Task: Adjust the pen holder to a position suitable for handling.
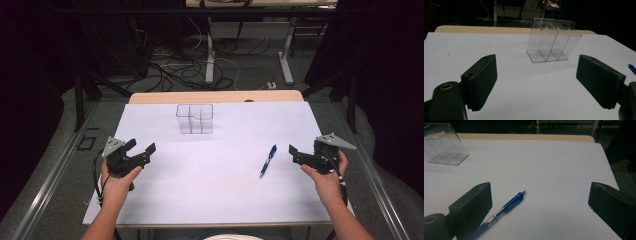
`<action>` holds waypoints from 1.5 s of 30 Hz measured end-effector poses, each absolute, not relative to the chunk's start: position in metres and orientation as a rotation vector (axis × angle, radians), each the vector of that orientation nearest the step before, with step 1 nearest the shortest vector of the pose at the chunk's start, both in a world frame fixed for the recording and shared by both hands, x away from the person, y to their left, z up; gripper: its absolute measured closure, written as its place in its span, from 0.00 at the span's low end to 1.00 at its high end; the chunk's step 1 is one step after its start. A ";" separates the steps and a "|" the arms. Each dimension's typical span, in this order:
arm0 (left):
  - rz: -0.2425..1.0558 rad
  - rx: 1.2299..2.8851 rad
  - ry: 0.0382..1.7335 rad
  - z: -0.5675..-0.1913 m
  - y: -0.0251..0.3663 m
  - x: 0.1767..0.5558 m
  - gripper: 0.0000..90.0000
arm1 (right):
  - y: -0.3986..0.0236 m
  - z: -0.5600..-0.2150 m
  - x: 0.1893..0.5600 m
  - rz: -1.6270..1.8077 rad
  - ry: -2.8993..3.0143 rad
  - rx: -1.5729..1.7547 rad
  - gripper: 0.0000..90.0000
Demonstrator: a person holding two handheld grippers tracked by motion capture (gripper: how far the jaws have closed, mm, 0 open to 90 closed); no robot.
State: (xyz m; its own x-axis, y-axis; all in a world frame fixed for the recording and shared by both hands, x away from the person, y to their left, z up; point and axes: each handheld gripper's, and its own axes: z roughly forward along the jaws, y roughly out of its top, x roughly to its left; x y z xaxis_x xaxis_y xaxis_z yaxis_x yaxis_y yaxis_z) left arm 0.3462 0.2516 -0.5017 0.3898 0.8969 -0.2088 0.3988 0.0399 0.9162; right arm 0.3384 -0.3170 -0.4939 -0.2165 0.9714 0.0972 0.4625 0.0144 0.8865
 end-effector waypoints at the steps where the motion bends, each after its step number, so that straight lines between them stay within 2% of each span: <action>1: 0.572 1.558 1.193 -0.502 0.252 0.346 0.22 | -0.318 -0.493 0.338 1.148 1.729 1.475 0.06; 14: 0.602 1.528 1.216 -0.474 0.237 0.362 0.35 | -0.316 -0.495 0.338 1.158 1.727 1.486 0.08; 16: 0.568 1.506 1.231 -0.466 0.231 0.371 0.37 | -0.316 -0.495 0.338 1.160 1.728 1.486 0.09; 25: 0.556 1.557 1.251 -0.440 0.210 0.397 0.47 | -0.316 -0.495 0.338 1.153 1.733 1.497 0.10; 39: 0.483 1.550 1.274 -0.418 0.194 0.423 0.47 | -0.316 -0.497 0.339 1.154 1.735 1.504 0.11; 45: 0.544 1.560 1.307 -0.415 0.190 0.435 0.53 | -0.315 -0.497 0.339 1.148 1.741 1.512 0.12</action>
State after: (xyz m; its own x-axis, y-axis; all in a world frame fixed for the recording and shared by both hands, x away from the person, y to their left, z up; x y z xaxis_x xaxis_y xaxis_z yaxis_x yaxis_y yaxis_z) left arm 0.4355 0.1901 -0.4152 0.3181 0.9160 -0.2445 0.4717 0.0708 0.8789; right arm 0.3390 -0.3154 -0.4973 -0.2085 0.9706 0.1202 0.4927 -0.0019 0.8702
